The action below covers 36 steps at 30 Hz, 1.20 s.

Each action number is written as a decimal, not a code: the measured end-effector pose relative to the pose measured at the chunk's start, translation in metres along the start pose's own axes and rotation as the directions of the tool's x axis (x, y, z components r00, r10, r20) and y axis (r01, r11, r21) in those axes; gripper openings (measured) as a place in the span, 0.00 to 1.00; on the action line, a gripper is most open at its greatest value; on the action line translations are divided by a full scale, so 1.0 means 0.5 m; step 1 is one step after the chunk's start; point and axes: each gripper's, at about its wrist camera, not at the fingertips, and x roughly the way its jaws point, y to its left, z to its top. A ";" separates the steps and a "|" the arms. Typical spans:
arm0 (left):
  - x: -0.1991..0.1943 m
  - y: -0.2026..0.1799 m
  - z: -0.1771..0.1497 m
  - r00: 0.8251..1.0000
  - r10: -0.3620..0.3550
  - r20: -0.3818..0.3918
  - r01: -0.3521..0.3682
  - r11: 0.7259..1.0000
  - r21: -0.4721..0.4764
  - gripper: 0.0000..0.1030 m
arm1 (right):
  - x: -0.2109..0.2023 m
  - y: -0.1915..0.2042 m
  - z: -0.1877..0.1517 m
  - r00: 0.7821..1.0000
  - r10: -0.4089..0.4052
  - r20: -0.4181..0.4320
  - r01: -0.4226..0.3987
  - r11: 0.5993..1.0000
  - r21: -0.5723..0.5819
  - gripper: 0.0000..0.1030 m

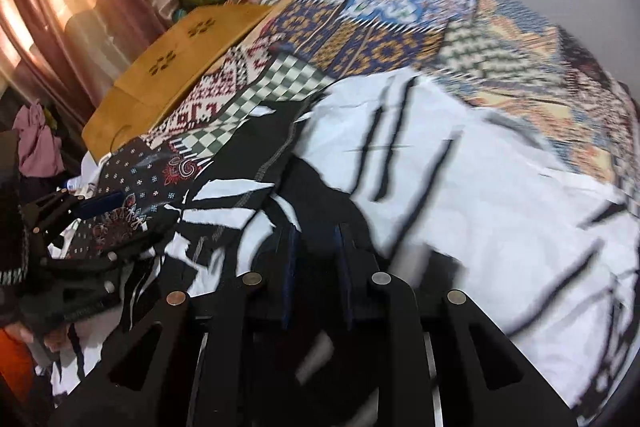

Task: Fold small clothes

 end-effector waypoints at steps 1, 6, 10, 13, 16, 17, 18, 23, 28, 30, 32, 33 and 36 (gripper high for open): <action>-0.016 -0.001 0.000 1.000 0.007 0.010 -0.007 1.000 -0.001 0.61 | -0.024 -0.010 -0.006 1.000 -0.012 0.020 0.012 1.000 0.003 0.17; -0.085 -0.020 0.013 0.998 0.012 0.069 -0.012 1.000 -0.001 0.61 | -0.127 -0.057 -0.030 0.993 -0.040 0.110 0.035 0.998 0.051 0.17; -0.156 -0.050 0.029 0.991 -0.008 0.131 0.008 1.000 0.001 0.63 | -0.213 -0.103 -0.061 0.981 -0.080 0.177 0.063 0.993 0.096 0.17; -0.197 -0.082 0.041 0.985 -0.025 0.172 0.023 1.000 0.017 0.66 | -0.266 -0.138 -0.091 0.970 -0.116 0.212 0.092 0.988 0.120 0.25; -0.231 -0.126 0.052 0.976 -0.049 0.212 0.041 0.998 0.044 0.71 | -0.308 -0.170 -0.121 0.958 -0.153 0.242 0.121 0.982 0.142 0.34; -0.240 -0.144 0.056 0.973 -0.056 0.224 0.045 0.998 0.054 0.72 | -0.323 -0.183 -0.133 0.953 -0.173 0.249 0.139 0.979 0.149 0.34; -0.245 -0.159 0.060 0.971 -0.061 0.232 0.048 0.997 0.061 0.73 | -0.336 -0.196 -0.144 0.949 -0.190 0.252 0.154 0.976 0.157 0.34; -0.247 -0.255 0.089 0.964 -0.120 0.236 0.097 0.990 0.107 0.78 | -0.382 -0.256 -0.195 0.931 -0.248 0.268 0.197 0.959 0.202 0.47; -0.206 -0.336 0.111 0.969 -0.152 0.196 0.126 0.982 0.140 0.82 | -0.402 -0.331 -0.254 0.921 -0.296 0.252 0.228 0.936 0.267 0.47; -0.186 -0.363 0.115 0.972 -0.155 0.176 0.128 0.980 0.154 0.82 | -0.399 -0.362 -0.273 0.923 -0.304 0.235 0.230 0.927 0.296 0.47; -0.160 -0.392 0.118 0.978 -0.139 0.157 0.112 0.979 0.173 0.82 | -0.387 -0.399 -0.291 0.930 -0.304 0.205 0.228 0.917 0.326 0.47; -0.152 -0.399 0.116 0.979 -0.136 0.152 0.108 0.978 0.180 0.82 | -0.379 -0.413 -0.297 0.933 -0.305 0.189 0.231 0.913 0.336 0.47; -0.119 -0.427 0.118 0.981 -0.145 0.127 0.117 0.973 0.201 0.82 | -0.352 -0.458 -0.311 0.936 -0.320 0.144 0.249 0.895 0.370 0.47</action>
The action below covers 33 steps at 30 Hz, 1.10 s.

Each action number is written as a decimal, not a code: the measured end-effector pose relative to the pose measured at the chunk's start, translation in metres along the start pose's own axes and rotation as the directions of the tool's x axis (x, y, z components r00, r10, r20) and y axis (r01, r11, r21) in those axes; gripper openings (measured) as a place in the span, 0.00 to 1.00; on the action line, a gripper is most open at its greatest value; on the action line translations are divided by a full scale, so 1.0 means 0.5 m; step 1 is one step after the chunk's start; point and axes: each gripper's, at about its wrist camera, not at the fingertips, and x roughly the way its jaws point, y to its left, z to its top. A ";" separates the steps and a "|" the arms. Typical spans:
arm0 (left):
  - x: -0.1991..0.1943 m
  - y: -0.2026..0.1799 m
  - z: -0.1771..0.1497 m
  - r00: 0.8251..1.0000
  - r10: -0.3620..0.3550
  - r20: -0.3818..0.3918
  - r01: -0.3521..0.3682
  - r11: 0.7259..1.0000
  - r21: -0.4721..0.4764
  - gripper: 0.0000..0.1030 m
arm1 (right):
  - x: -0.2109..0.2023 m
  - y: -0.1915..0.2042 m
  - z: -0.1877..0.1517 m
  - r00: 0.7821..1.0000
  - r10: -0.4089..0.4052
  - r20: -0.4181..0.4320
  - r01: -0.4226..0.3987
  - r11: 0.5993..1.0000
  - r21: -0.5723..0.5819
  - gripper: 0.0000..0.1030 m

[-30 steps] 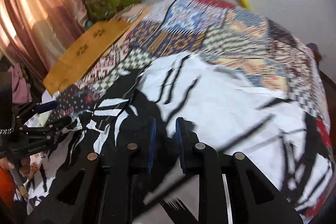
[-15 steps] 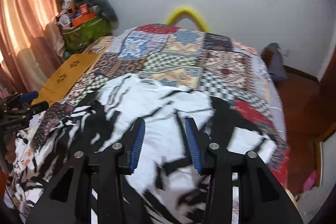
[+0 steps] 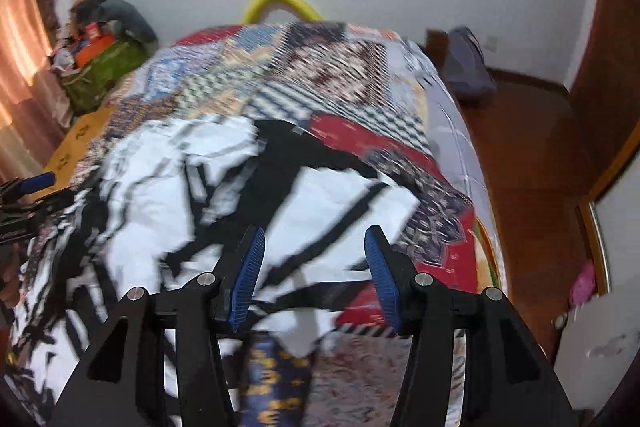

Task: Fold small clothes

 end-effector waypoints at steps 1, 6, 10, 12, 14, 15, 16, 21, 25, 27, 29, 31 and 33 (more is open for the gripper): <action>0.010 -0.002 0.000 1.000 -0.004 -0.007 0.004 1.000 0.001 0.82 | 0.012 -0.012 -0.002 1.000 -0.008 -0.009 0.008 1.000 0.011 0.47; 0.070 -0.012 -0.001 0.998 -0.016 -0.055 0.016 1.000 -0.004 0.82 | 0.077 -0.068 -0.012 0.998 -0.018 -0.065 0.024 0.995 0.093 0.47; 0.106 -0.014 -0.004 0.996 -0.022 -0.083 0.022 1.000 -0.009 0.82 | 0.104 -0.093 -0.022 0.998 0.023 -0.064 -0.013 0.987 0.157 0.49; 0.118 -0.013 -0.005 0.995 -0.024 -0.092 0.022 1.000 -0.014 0.82 | 0.108 -0.096 -0.021 0.997 0.053 -0.053 -0.043 0.985 0.169 0.46; 0.127 -0.011 -0.007 0.995 -0.029 -0.099 0.027 0.999 -0.024 0.82 | 0.112 -0.098 -0.019 0.998 0.055 -0.041 -0.047 0.982 0.185 0.37; 0.131 -0.011 -0.008 0.994 -0.033 -0.101 0.030 0.999 -0.029 0.82 | 0.113 -0.098 -0.018 0.998 0.055 -0.036 -0.047 0.980 0.192 0.31; 0.133 -0.011 -0.008 0.994 -0.034 -0.103 0.031 0.999 -0.032 0.82 | 0.110 -0.101 -0.017 0.998 0.054 -0.027 -0.047 0.978 0.201 0.24; 0.126 -0.012 -0.009 0.994 -0.032 -0.100 0.029 0.999 -0.029 0.82 | 0.077 -0.090 -0.003 0.999 0.048 0.019 -0.051 0.979 0.196 0.04; 0.096 -0.009 -0.005 0.997 -0.035 -0.071 0.033 0.999 -0.029 0.82 | 0.044 -0.068 0.024 0.997 0.041 0.066 -0.050 0.987 0.151 0.03; 0.076 -0.004 -0.002 0.998 -0.037 -0.054 0.035 0.999 -0.032 0.82 | 0.025 -0.054 0.044 0.994 0.055 0.091 -0.067 0.989 0.134 0.03; 0.056 0.002 0.002 0.999 -0.039 -0.036 0.038 0.999 -0.037 0.82 | 0.005 -0.036 0.066 0.991 0.075 0.115 -0.089 0.989 0.119 0.02; 0.037 0.010 0.005 0.999 -0.039 -0.018 0.038 0.998 -0.040 0.82 | -0.009 -0.016 0.084 0.985 0.102 0.136 -0.117 0.987 0.106 0.02; 0.021 0.017 0.007 0.999 -0.035 -0.002 0.035 0.999 -0.041 0.82 | -0.018 0.012 0.104 0.978 0.135 0.157 -0.151 0.985 0.089 0.02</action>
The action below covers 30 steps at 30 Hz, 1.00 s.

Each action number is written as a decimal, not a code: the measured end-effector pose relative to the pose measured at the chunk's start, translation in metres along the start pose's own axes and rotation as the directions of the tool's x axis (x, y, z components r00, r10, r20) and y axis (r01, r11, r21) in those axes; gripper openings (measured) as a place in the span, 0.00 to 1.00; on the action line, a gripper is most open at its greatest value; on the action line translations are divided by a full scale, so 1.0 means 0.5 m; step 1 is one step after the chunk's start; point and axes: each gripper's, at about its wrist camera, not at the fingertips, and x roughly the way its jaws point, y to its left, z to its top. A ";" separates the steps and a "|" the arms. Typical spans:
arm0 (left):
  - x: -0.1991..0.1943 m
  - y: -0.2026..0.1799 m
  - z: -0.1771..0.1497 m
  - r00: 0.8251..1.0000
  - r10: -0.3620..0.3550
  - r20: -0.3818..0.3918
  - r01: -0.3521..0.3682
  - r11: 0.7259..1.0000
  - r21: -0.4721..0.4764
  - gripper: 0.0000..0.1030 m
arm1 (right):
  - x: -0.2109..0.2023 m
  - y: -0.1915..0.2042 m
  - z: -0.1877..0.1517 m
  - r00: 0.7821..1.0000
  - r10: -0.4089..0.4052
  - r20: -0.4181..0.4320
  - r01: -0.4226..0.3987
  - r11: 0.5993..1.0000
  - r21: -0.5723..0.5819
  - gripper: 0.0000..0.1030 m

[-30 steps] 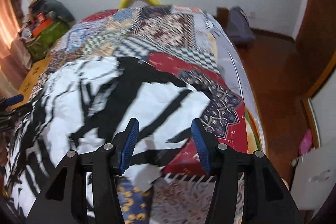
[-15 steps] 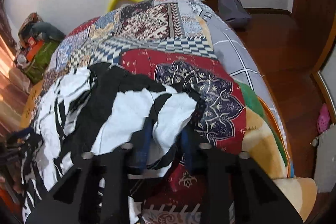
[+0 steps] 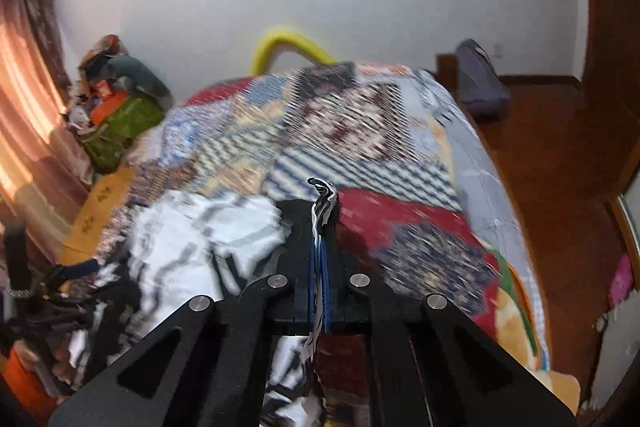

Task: Fold small clothes

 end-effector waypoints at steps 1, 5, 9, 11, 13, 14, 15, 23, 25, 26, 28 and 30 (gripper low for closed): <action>-0.008 0.004 0.001 1.000 0.002 0.008 -0.002 1.000 -0.001 0.82 | 0.005 0.013 0.007 1.000 0.013 0.001 -0.013 1.000 -0.007 0.02; -0.032 0.022 -0.003 1.000 0.003 0.029 -0.003 1.000 -0.008 0.82 | 0.037 0.089 0.019 0.998 0.061 -0.012 -0.062 0.996 -0.058 0.02; -0.047 0.044 -0.012 0.999 0.007 0.040 -0.007 1.000 -0.017 0.82 | 0.083 0.150 0.017 0.995 0.093 -0.044 -0.097 0.990 -0.100 0.02; -0.049 0.055 -0.016 0.999 0.015 0.041 -0.015 1.000 -0.018 0.82 | 0.114 0.177 0.012 0.993 0.101 -0.067 -0.108 0.987 -0.115 0.02; -0.048 0.068 -0.021 0.999 0.028 0.042 -0.027 0.999 -0.023 0.82 | 0.142 0.197 0.004 0.991 0.100 -0.091 -0.111 0.985 -0.129 0.02; -0.047 0.075 -0.024 0.999 0.032 0.040 -0.031 0.999 -0.028 0.82 | 0.159 0.206 -0.001 0.989 0.100 -0.107 -0.114 0.984 -0.135 0.02; -0.045 0.083 -0.027 0.999 0.033 0.037 -0.031 0.999 -0.036 0.82 | 0.173 0.213 -0.004 0.987 0.106 -0.124 -0.123 0.983 -0.134 0.02; -0.022 0.126 -0.042 0.999 0.047 0.003 -0.046 0.995 -0.084 0.82 | 0.249 0.220 -0.030 0.959 0.142 -0.246 -0.166 0.983 -0.081 0.03; -0.021 0.129 -0.041 0.999 0.046 0.002 -0.046 0.995 -0.091 0.82 | 0.244 0.216 -0.028 0.950 0.157 -0.271 -0.182 0.981 -0.072 0.09; -0.022 0.129 -0.040 0.999 0.044 0.002 -0.044 0.995 -0.092 0.82 | 0.234 0.213 -0.025 0.947 0.163 -0.276 -0.188 0.980 -0.067 0.12; -0.025 0.125 -0.033 0.999 0.035 0.005 -0.034 0.995 -0.097 0.82 | 0.214 0.208 -0.019 0.951 0.162 -0.264 -0.187 0.980 -0.073 0.24; -0.029 0.115 -0.024 1.000 0.024 0.010 -0.023 0.995 -0.095 0.82 | 0.181 0.204 -0.015 0.962 0.151 -0.229 -0.179 0.978 -0.105 0.27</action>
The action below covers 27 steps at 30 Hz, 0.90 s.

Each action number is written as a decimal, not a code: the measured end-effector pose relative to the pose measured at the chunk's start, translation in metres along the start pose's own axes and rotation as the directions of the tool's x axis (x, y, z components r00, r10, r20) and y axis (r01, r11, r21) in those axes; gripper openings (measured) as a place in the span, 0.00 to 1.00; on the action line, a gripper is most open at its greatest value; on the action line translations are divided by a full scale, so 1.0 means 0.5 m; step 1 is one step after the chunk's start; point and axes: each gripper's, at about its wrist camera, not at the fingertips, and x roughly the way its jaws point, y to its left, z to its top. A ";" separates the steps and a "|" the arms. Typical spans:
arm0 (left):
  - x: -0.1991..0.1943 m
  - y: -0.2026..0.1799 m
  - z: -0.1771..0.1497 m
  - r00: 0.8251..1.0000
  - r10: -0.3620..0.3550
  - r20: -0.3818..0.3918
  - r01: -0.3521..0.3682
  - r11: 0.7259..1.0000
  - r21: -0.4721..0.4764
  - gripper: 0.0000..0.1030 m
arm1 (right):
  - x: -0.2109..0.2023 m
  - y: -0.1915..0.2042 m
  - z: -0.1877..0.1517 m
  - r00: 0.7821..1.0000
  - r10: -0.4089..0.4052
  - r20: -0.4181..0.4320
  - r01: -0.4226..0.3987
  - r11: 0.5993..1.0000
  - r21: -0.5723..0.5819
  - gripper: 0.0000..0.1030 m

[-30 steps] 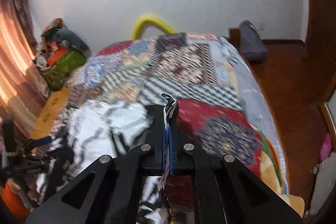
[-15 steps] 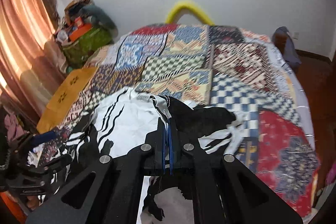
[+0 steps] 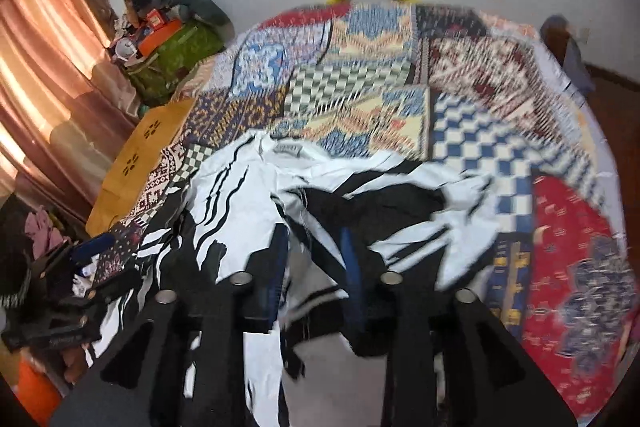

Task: Fold small clothes

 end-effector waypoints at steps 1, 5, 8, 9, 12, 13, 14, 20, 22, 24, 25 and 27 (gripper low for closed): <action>-0.003 -0.010 0.006 1.000 -0.008 0.004 0.008 1.000 0.005 0.82 | -0.021 0.001 -0.004 1.000 -0.010 0.018 0.010 1.000 -0.020 0.28; -0.009 -0.057 0.024 0.999 -0.038 0.019 0.038 0.999 0.035 0.82 | -0.069 -0.006 -0.023 0.997 -0.060 0.054 0.064 0.995 -0.076 0.28; 0.000 -0.109 0.036 0.998 -0.059 0.019 0.057 0.995 0.078 0.82 | -0.079 -0.018 -0.039 0.992 -0.108 0.062 0.115 0.987 -0.111 0.28; 0.006 -0.124 0.039 0.998 -0.061 0.015 0.059 0.994 0.091 0.82 | -0.076 -0.024 -0.047 0.992 -0.117 0.056 0.122 0.985 -0.118 0.28; 0.039 -0.174 0.043 0.997 -0.071 -0.016 0.072 0.989 0.131 0.82 | -0.058 -0.043 -0.065 0.991 -0.127 0.033 0.130 0.984 -0.119 0.28; 0.056 -0.191 0.041 0.996 -0.080 -0.037 0.084 0.987 0.135 0.82 | -0.048 -0.049 -0.072 0.991 -0.131 0.022 0.133 0.984 -0.121 0.28; 0.066 -0.201 0.038 0.995 -0.089 -0.052 0.095 0.986 0.134 0.82 | -0.042 -0.053 -0.079 0.991 -0.136 0.015 0.137 0.983 -0.123 0.28; 0.134 -0.247 0.012 0.988 -0.087 -0.131 0.108 0.981 0.159 0.82 | 0.001 -0.064 -0.130 0.989 -0.146 -0.033 0.139 0.977 -0.164 0.28; 0.159 -0.253 0.000 0.986 -0.047 -0.158 0.076 0.980 0.183 0.82 | -0.007 -0.065 -0.138 0.990 -0.141 -0.024 0.135 0.977 -0.163 0.28; 0.164 -0.256 -0.010 0.988 -0.022 -0.150 0.053 0.976 0.211 0.82 | -0.013 -0.066 -0.145 0.990 -0.137 -0.026 0.131 0.979 -0.158 0.28; 0.162 -0.259 -0.015 0.990 -0.008 -0.141 0.040 0.972 0.231 0.82 | -0.016 -0.066 -0.149 0.990 -0.138 -0.027 0.132 0.979 -0.158 0.28; 0.157 -0.262 -0.028 0.990 0.008 -0.140 0.029 0.964 0.264 0.82 | -0.019 -0.065 -0.158 0.989 -0.146 -0.031 0.139 0.977 -0.160 0.28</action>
